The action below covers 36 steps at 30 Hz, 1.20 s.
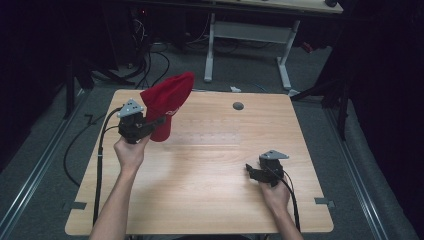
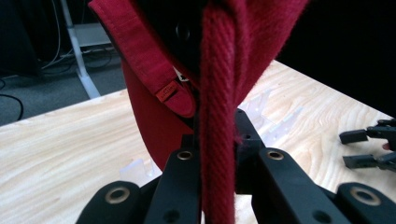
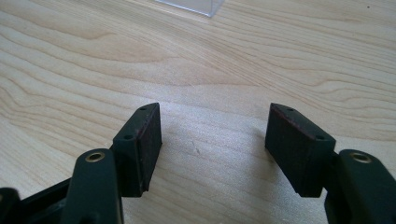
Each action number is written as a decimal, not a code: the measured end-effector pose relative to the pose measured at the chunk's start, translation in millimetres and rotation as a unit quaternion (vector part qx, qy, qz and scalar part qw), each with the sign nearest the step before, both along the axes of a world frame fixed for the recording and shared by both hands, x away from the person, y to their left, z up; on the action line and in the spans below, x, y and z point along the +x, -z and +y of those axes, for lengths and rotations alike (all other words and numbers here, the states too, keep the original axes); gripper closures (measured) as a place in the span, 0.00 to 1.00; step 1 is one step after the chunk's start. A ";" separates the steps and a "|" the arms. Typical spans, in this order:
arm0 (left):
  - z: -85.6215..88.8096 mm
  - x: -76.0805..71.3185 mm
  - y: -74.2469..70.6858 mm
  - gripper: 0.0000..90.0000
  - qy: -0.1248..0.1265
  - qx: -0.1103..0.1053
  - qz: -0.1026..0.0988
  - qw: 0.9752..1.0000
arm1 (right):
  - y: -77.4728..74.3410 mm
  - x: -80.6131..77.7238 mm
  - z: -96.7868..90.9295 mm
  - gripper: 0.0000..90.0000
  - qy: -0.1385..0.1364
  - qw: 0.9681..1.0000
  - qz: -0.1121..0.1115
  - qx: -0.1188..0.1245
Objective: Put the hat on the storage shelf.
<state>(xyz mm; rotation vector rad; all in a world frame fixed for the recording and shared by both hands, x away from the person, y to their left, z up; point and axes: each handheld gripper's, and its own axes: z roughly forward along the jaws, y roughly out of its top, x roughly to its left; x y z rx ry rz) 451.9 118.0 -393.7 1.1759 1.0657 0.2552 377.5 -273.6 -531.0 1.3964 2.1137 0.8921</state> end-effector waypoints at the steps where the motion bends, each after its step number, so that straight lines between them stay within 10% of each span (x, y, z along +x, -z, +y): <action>1: -0.6 2.9 0.1 0.93 -0.001 -0.001 -0.001 1.000 | 0.0 0.0 0.0 0.41 0.000 1.000 0.000 0.000; 16: -4.8 33.4 14.1 0.93 -0.021 -0.012 0.009 1.000 | 0.0 0.2 -0.3 0.41 -0.001 1.000 -0.001 -0.001; 36: -6.2 33.9 32.4 0.93 -0.027 -0.009 0.006 1.000 | 0.1 0.1 -0.1 0.40 -0.001 1.000 -0.001 0.000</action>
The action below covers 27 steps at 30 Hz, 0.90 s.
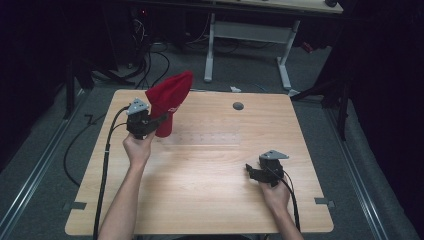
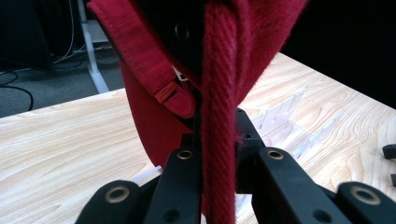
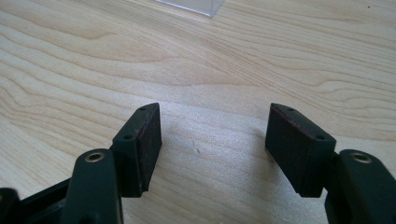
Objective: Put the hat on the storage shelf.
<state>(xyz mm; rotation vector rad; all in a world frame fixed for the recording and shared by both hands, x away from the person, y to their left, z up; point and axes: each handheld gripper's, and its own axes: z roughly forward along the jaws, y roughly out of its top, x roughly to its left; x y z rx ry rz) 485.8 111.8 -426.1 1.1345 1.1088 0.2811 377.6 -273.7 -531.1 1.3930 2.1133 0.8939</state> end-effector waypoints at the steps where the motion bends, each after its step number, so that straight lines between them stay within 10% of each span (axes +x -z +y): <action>1: -0.5 -0.4 -0.1 0.93 0.000 0.000 0.001 1.000 | 0.0 -0.1 0.1 0.40 0.000 1.000 0.000 0.000; 27: 8.9 -11.7 22.5 0.92 -0.012 0.000 0.037 0.999 | 0.0 -0.6 0.6 0.40 -0.001 1.000 0.001 0.001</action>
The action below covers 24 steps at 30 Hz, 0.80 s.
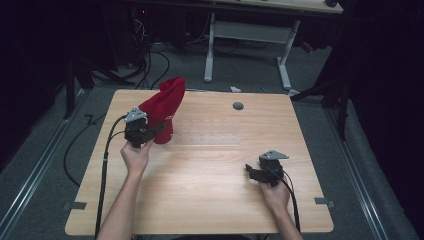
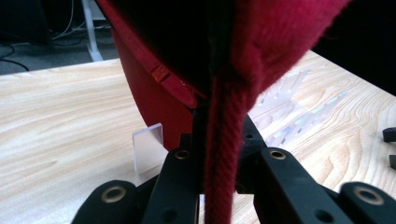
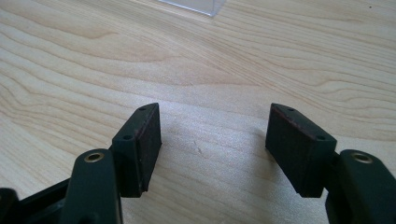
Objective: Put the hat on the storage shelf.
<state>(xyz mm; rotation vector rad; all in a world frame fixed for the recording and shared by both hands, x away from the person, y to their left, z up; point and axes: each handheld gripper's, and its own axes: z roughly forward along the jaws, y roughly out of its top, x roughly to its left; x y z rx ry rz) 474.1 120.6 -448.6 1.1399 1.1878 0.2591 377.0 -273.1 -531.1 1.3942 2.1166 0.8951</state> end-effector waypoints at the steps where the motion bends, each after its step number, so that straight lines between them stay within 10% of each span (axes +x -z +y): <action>1: 0.3 -0.3 1.6 0.91 -0.001 0.001 0.002 1.000 | 0.0 0.0 0.0 0.40 0.000 1.000 0.000 0.000; 14: 5.1 -4.0 10.5 0.85 -0.007 0.003 0.022 1.000 | 0.0 0.1 -0.1 0.40 -0.002 1.000 0.000 -0.001; 24: 11.7 -5.8 11.1 0.51 -0.031 0.006 0.031 0.999 | 0.0 0.0 0.0 0.39 -0.003 1.000 0.001 -0.001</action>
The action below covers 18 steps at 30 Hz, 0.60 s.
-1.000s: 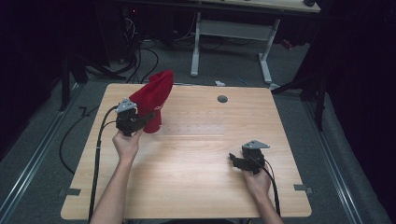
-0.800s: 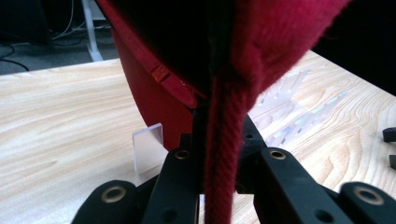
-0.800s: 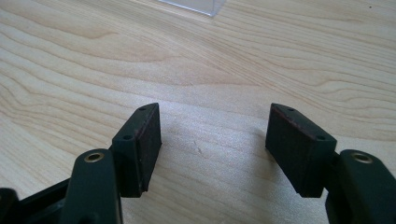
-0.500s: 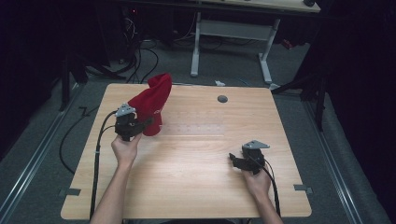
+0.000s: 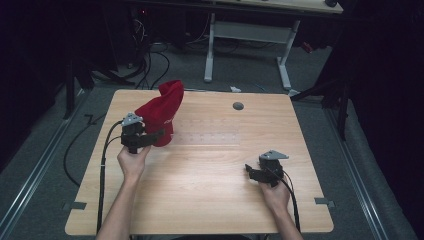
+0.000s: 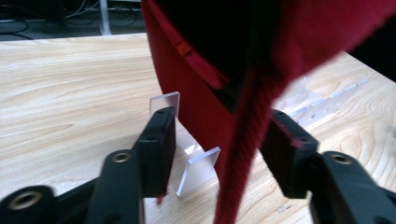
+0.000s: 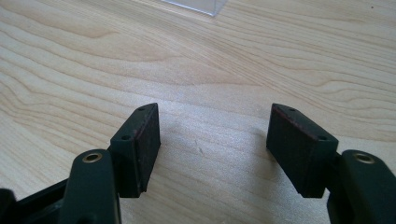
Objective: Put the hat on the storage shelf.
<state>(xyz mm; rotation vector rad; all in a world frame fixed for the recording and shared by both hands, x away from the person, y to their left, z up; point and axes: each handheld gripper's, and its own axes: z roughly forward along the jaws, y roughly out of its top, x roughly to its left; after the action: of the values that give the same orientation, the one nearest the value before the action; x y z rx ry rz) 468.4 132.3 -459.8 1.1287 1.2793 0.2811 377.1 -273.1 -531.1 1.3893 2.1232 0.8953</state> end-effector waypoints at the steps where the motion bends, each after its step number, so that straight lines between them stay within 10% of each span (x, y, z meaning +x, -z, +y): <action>1: 0.5 -0.2 0.2 0.49 -0.001 -0.001 0.000 1.000 | 0.0 0.0 0.0 0.39 0.000 1.000 0.000 0.000; 18: 1.6 -11.8 -0.6 0.30 -0.004 0.008 -0.003 1.000 | 0.0 0.0 0.0 0.39 0.000 1.000 0.000 0.000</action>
<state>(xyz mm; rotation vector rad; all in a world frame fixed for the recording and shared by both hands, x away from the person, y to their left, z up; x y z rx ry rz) 456.6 133.9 -459.2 1.1352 1.2784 0.2999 377.0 -273.1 -531.0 1.3890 2.1243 0.8948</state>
